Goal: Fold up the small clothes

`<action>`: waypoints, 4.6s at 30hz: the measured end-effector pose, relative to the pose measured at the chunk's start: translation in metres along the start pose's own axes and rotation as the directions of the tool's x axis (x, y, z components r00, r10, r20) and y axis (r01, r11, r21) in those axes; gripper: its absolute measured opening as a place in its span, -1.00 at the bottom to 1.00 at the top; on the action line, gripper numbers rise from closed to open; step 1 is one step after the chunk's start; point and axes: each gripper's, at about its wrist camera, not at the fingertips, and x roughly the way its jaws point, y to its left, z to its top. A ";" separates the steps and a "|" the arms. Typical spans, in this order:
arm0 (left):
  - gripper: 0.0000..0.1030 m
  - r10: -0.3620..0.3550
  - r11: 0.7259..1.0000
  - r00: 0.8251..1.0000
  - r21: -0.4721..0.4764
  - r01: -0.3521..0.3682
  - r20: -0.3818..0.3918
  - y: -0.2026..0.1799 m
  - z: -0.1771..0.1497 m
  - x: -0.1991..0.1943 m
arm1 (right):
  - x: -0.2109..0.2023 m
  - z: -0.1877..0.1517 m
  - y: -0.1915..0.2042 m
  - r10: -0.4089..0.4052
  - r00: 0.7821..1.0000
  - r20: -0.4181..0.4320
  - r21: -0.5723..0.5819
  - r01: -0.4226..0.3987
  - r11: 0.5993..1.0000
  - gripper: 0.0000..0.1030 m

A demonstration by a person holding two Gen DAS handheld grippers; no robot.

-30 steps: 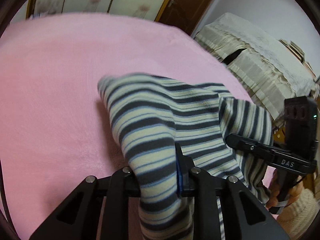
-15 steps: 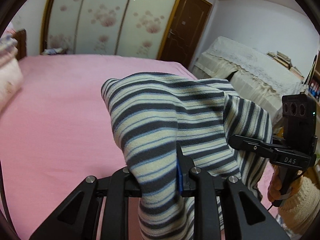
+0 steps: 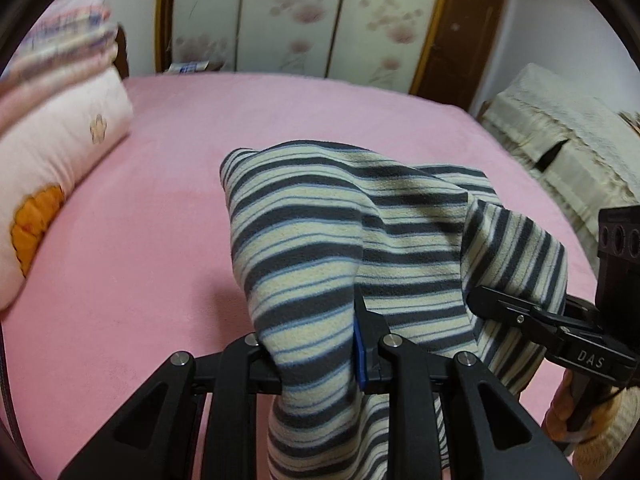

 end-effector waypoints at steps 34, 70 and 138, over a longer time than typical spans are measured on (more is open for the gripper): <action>0.63 -0.115 0.979 0.980 -0.183 0.085 -0.159 0.088 0.035 0.196 | 0.126 0.024 -0.135 0.029 0.974 -0.226 0.202 0.018 0.979 0.12; -0.06 0.214 0.977 0.969 0.000 -0.216 -0.120 0.006 -0.005 0.089 | -0.026 -0.021 -0.043 -0.458 0.888 -0.045 -0.094 0.453 0.887 -0.09; 0.99 0.180 0.984 0.981 -0.006 -0.180 0.077 -0.296 -0.257 -0.297 | -0.425 -0.250 0.096 -0.597 0.802 0.000 0.113 0.593 0.797 0.55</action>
